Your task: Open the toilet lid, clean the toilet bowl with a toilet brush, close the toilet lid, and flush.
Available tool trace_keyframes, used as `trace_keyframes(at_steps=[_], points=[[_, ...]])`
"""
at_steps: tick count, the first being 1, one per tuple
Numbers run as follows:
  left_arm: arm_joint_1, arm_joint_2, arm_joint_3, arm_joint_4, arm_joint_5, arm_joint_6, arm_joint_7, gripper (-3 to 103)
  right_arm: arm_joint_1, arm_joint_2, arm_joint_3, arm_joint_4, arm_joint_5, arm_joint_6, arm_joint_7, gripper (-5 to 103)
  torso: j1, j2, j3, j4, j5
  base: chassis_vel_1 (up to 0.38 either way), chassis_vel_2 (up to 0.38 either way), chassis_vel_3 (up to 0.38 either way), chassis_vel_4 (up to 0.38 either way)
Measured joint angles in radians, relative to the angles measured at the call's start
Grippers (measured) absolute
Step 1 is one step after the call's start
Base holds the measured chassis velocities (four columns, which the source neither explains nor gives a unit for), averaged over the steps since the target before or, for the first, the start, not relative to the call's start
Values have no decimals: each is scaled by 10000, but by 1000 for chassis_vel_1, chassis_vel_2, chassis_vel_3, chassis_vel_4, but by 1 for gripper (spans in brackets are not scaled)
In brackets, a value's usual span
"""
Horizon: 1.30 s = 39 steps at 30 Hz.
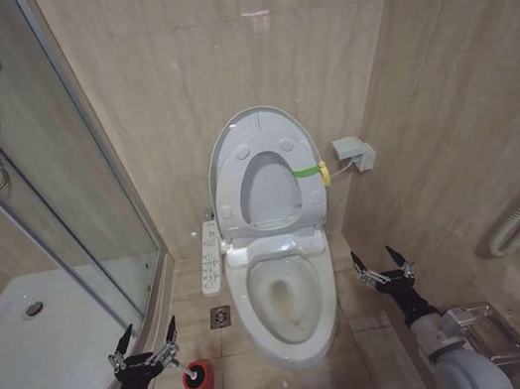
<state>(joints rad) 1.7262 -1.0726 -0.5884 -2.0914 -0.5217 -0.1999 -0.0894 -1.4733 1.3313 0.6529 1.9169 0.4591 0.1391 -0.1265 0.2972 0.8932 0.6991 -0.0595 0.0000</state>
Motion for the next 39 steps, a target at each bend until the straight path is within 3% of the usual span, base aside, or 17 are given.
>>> trace_keyframes(at_steps=[39], points=[[-65, 142, -39, 139, -71, -121, -65, 100, 0, 0, 0, 0, 0, 0, 0, 100, 0, 0, 0, 0, 0, 0, 0, 0, 0]])
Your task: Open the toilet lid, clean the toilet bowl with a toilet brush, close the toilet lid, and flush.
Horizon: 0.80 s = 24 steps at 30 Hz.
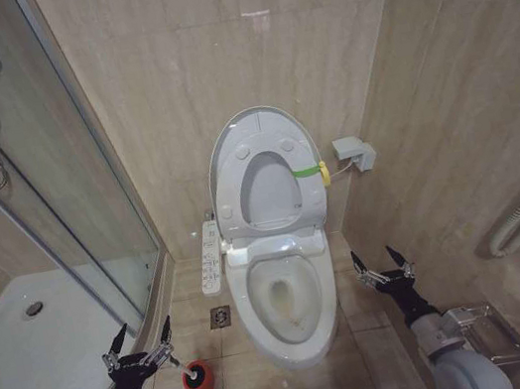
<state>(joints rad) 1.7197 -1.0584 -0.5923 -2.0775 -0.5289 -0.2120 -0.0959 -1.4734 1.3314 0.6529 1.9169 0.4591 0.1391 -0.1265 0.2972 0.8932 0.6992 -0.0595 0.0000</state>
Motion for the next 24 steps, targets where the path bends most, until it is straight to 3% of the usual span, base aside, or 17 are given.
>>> trace_keyframes(at_steps=[24], points=[[0, -1, 2, 3, 0, 13, -4, 100, 0, 0, 0, -1, 0, 0, 0, 100, 0, 0, 0, 0, 0, 0, 0, 0, 0]])
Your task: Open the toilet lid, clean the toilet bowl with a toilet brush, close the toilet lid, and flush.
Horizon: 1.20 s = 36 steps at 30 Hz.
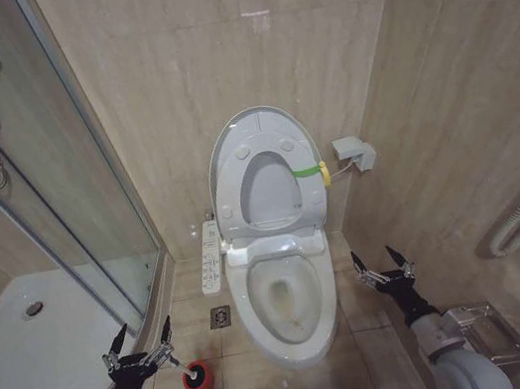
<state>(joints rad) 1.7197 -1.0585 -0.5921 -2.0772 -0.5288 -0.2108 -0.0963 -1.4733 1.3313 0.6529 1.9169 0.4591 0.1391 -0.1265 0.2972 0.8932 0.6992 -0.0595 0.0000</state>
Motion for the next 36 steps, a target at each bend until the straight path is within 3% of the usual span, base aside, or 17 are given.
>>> trace_keyframes(at_steps=[36], points=[[0, 0, 1, -1, 0, 1, -1, 100, 0, 0, 0, 0, 0, 0, 0, 100, 0, 0, 0, 0, 0, 0, 0, 0, 0]])
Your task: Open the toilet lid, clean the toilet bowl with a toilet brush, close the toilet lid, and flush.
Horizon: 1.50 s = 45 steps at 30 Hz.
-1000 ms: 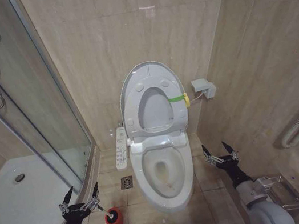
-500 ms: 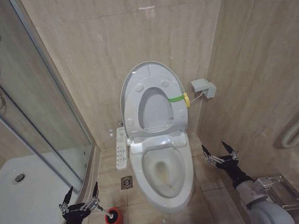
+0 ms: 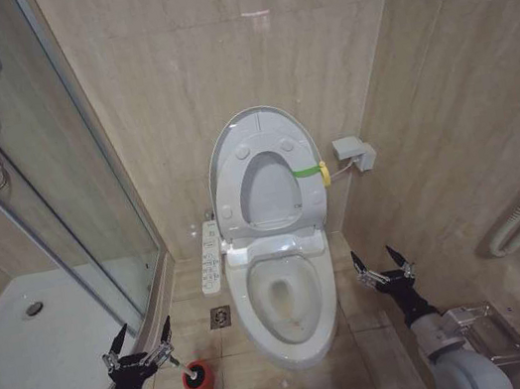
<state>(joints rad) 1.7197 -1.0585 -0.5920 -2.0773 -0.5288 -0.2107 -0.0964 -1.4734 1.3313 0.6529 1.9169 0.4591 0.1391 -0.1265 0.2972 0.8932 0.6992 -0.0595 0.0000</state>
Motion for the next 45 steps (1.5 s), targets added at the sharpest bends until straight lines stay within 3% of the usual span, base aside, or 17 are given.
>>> trace_keyframes(at_steps=[45], points=[[0, 0, 0, 1, 0, 0, 0, 100, -2, -4, 3, 2, 0, -11, 0, 100, 0, 0, 0, 0, 1, 0, 0, 0, 0]])
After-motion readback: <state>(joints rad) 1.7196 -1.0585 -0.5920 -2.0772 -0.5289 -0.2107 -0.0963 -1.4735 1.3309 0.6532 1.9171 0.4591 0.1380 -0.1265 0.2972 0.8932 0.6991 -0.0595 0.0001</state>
